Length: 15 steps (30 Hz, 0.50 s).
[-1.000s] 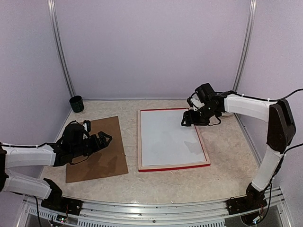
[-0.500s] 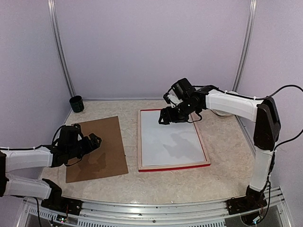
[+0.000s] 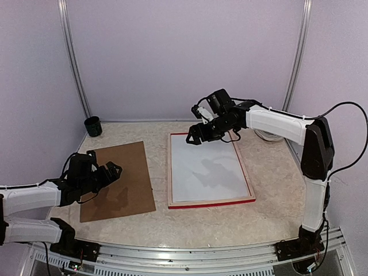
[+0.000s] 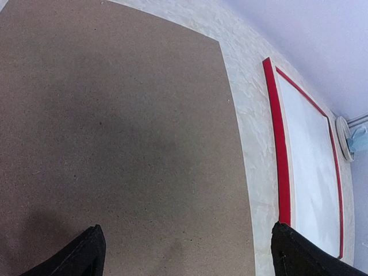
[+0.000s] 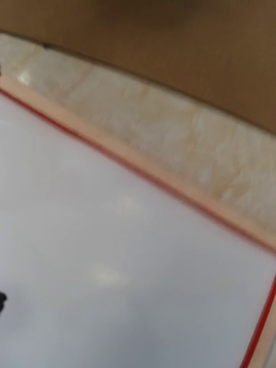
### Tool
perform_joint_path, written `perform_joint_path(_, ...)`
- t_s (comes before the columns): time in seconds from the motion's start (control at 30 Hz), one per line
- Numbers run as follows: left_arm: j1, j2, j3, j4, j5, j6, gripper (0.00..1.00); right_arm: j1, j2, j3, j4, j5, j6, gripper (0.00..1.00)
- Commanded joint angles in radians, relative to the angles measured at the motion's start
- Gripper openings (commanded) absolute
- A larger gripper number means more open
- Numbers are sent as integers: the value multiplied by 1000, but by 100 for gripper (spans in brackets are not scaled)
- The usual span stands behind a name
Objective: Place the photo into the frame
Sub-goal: Turn over the backboard at the center of the board.
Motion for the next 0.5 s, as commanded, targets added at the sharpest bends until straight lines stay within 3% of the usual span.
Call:
perform_joint_path(0.0, 2, -15, 2, -8, 17, -13, 99, -90, -59, -88, 98, -246, -42, 80)
perform_joint_path(0.07, -2, -14, 13, -19, 13, -16, 99, -153, -109, -171, 177, -400, 0, 81)
perform_joint_path(0.1, -6, -14, 20, -26, 7, -16, 99, -181, -132, -202, 209, -463, 14, 94)
perform_joint_path(0.13, -13, -13, 29, -34, -1, -16, 99, -200, -155, -236, 240, -497, 18, 98)
perform_joint_path(0.27, -46, -7, 63, -57, -30, -18, 99, -221, -277, -367, 380, -493, -1, 99)
perform_joint_path(0.47, -97, 6, 96, -78, -65, -31, 99, -280, -431, -613, 672, -631, 77, 99)
